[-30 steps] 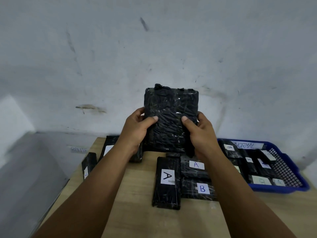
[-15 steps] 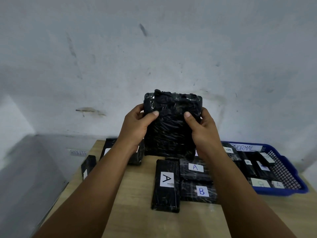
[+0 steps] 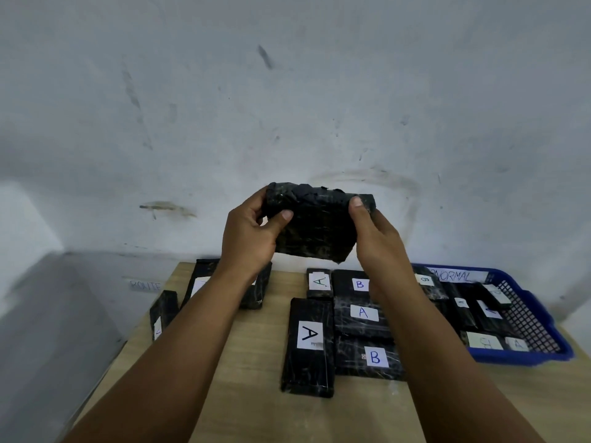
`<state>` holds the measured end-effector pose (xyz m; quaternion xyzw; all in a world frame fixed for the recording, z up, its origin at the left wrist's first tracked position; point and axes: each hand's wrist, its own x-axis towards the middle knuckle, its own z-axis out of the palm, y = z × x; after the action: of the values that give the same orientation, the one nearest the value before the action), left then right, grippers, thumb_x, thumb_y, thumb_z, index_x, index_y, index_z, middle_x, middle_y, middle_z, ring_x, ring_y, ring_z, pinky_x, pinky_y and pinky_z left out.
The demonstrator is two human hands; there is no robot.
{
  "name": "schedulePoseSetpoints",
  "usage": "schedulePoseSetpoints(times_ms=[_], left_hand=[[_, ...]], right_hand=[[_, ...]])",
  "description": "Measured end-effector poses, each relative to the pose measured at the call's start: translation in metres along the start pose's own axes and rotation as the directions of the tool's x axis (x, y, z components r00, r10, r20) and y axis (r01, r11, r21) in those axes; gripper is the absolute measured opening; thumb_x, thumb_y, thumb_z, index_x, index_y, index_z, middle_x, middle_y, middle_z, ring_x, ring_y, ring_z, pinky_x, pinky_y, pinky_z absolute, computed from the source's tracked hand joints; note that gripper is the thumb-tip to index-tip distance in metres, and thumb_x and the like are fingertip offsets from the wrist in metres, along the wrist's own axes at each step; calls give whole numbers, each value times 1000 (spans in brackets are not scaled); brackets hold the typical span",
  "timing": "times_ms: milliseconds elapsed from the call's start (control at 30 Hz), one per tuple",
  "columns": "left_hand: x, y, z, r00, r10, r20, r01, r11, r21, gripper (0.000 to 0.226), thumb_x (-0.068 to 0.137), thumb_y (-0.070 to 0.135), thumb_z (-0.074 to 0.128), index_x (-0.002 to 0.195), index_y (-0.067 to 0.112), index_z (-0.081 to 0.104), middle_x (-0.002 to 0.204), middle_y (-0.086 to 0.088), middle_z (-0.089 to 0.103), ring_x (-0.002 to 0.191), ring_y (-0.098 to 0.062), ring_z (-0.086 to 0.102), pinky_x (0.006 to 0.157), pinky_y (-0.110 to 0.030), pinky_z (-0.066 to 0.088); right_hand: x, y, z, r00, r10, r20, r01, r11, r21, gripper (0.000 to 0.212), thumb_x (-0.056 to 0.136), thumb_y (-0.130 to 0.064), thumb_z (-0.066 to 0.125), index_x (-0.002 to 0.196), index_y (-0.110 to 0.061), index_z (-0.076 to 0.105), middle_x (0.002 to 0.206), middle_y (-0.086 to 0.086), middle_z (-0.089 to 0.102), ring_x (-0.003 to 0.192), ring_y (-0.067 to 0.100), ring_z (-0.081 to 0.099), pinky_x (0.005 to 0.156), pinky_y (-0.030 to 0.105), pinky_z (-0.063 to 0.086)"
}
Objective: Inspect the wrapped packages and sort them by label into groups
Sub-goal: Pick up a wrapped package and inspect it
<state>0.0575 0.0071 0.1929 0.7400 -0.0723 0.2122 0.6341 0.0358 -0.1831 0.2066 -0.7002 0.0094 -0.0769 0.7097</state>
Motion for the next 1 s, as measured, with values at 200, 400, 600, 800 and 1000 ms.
schedulePoseSetpoints(times_ms=[200, 400, 600, 800, 1000], left_hand=[[-10, 13, 6, 992, -129, -1, 128, 987, 97, 32, 97, 54, 60, 100, 26, 77, 94, 7, 76, 89, 0, 67, 80, -22, 48], [-14, 11, 10, 996, -79, -46, 77, 996, -46, 11, 98, 32, 67, 96, 38, 76, 92, 14, 78, 91, 6, 69, 79, -13, 48], [-15, 2, 11, 1000, -22, 3, 22, 983, -182, 27, 95, 10, 70, 112, 31, 72, 103, 20, 77, 107, 3, 68, 95, -15, 51], [-12, -11, 1, 993, 54, 108, -44, 994, -98, 49, 90, 8, 74, 123, 43, 65, 146, 13, 55, 143, -2, 44, 118, -36, 41], [-17, 1, 4, 919, -387, 71, 390, 920, -41, 95, 75, 57, 78, 155, 25, 39, 138, 3, 65, 125, -11, 62, 111, -40, 47]], right_hand=[[-2, 14, 4, 990, -96, -104, 93, 995, -30, 24, 105, -47, 56, 112, -29, 69, 105, -11, 76, 96, -3, 70, 81, 20, 54], [-4, 16, 9, 992, -65, -106, 47, 986, -159, 58, 92, -74, 56, 144, -53, 45, 137, -10, 55, 131, 14, 52, 112, 42, 44], [-3, 13, 3, 993, -27, -114, 19, 997, -77, 49, 97, -56, 64, 143, -44, 51, 118, -12, 64, 112, 9, 61, 99, 39, 52], [-1, 17, -1, 992, 60, -115, -38, 982, 186, 21, 99, -39, 69, 119, -33, 70, 107, -6, 75, 96, 18, 70, 84, 32, 59], [4, 32, -6, 992, 78, -100, -53, 971, 235, 57, 99, -13, 70, 148, -29, 46, 89, -9, 79, 82, 4, 77, 61, 11, 54]])
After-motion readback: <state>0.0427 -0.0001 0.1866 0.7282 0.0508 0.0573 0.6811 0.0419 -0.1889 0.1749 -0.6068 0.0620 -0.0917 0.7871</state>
